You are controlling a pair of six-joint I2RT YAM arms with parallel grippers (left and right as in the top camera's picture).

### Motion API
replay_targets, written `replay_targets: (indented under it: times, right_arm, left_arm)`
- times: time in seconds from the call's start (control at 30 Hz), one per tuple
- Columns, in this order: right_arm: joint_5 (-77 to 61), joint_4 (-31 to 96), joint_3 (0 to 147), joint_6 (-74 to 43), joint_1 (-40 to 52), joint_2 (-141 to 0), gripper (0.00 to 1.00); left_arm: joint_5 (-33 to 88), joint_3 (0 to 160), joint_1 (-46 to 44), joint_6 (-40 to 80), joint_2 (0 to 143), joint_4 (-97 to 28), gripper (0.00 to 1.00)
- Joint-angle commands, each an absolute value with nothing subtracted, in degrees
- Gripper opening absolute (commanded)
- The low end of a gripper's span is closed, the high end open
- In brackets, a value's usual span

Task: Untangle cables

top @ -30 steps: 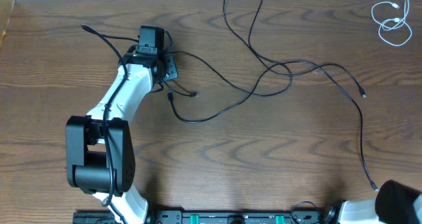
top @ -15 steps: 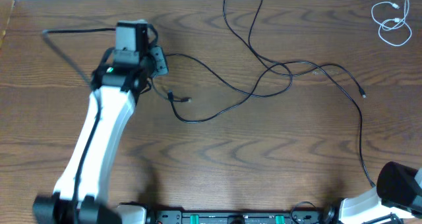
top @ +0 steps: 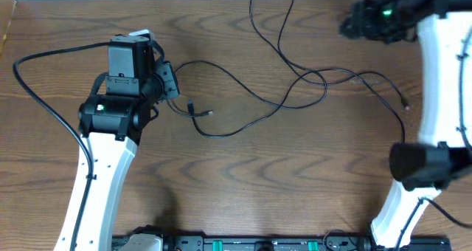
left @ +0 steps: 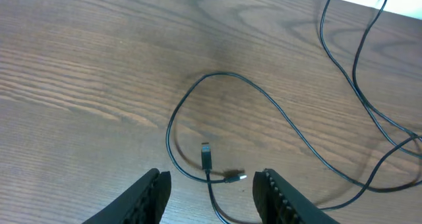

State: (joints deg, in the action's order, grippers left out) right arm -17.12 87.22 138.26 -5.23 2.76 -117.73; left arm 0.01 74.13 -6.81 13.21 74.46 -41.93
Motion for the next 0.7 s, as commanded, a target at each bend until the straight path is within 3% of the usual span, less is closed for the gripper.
replay_targets:
  times: [0.0,0.2,0.67]
  right_arm:
    - [-15.0,87.5,138.6,-9.5,6.4,-122.7,0.64]
    - [-10.4,86.9,138.6,-15.9,11.4,-132.3,0.68]
    - [-4.4,82.8,138.1,-24.9,17.5,-145.9,0.66]
  left_arm:
    - [-0.5,75.1,-6.7,12.5,75.0,-42.2,0.47]
    - [-0.5,75.1,-6.7,12.5,75.2,-42.7,0.47]
    - [-0.5,75.1,-6.7,12.5,75.2,-42.9,0.48]
